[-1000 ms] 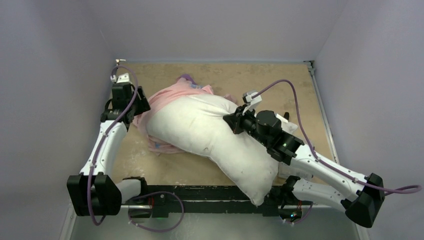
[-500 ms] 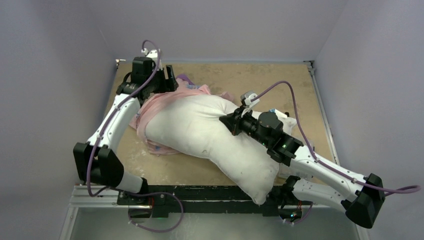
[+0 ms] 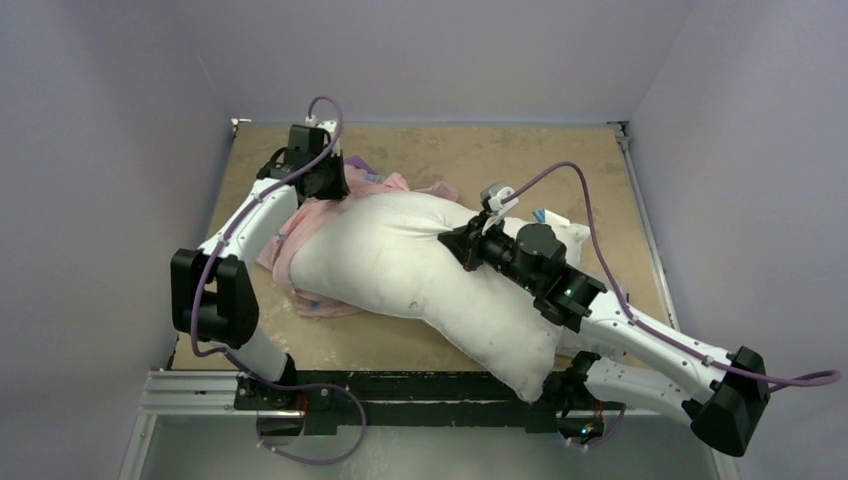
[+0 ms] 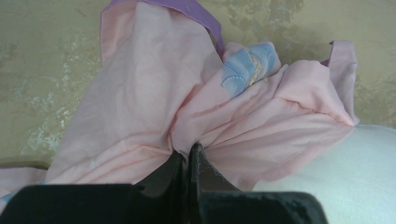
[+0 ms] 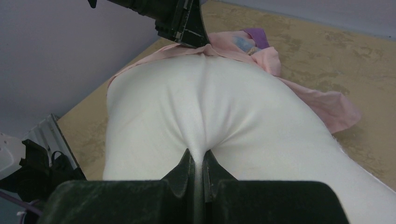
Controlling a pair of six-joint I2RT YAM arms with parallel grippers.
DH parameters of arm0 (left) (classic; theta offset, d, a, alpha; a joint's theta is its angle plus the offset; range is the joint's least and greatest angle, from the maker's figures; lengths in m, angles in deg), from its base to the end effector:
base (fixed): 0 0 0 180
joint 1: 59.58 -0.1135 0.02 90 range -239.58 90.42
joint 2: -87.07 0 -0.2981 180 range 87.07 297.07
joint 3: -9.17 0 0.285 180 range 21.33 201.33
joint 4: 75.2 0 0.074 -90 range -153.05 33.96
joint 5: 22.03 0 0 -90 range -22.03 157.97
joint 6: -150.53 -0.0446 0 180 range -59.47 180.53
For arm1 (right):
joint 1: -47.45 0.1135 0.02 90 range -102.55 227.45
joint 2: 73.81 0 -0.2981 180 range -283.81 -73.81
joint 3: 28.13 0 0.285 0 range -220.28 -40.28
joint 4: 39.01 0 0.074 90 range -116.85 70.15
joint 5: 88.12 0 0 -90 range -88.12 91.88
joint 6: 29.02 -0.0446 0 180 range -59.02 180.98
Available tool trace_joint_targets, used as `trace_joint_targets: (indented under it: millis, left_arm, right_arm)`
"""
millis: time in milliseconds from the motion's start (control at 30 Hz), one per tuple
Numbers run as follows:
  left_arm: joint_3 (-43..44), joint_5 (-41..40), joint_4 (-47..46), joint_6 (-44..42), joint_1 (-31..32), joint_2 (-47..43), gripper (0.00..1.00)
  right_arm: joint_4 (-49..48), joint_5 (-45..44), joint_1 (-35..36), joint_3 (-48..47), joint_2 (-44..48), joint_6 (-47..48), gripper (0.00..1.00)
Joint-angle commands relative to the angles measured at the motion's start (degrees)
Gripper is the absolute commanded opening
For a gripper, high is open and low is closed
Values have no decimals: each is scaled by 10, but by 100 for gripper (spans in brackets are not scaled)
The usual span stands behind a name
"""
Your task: Remove the pillowcase from the pillow
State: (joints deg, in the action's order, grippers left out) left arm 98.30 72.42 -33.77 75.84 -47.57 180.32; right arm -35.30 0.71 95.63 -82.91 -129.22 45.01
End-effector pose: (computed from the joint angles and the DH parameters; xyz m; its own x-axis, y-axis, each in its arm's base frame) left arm 0.3946 -0.0875 0.3061 -0.7423 -0.1112 -0.6608 0.0670 0.9689 -0.2383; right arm 0.1700 0.1887 0.3468 -0.2498 0.1334 -0.9591 -0.6894 0.6710 0.2729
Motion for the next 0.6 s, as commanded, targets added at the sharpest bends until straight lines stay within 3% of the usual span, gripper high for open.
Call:
trace_joint_targets:
  millis: [0, 133, 300, 567]
  left_arm:
    - [-32, -110, -13, 16, -75, -32, 0]
    - [-56, -156, -41, 39, -142, -59, 0]
    - [-60, -213, -38, 41, -175, -62, 0]
    - [-61, -266, -29, 60, -238, -71, 0]
  right_arm:
    - [-85, -12, 1, -24, 51, 1, 0]
    - [-92, -10, 0, -16, 124, -8, 0]
    - [-93, -48, 0, -14, 195, -14, 0]
    - [-50, -185, 0, -23, 232, -55, 0]
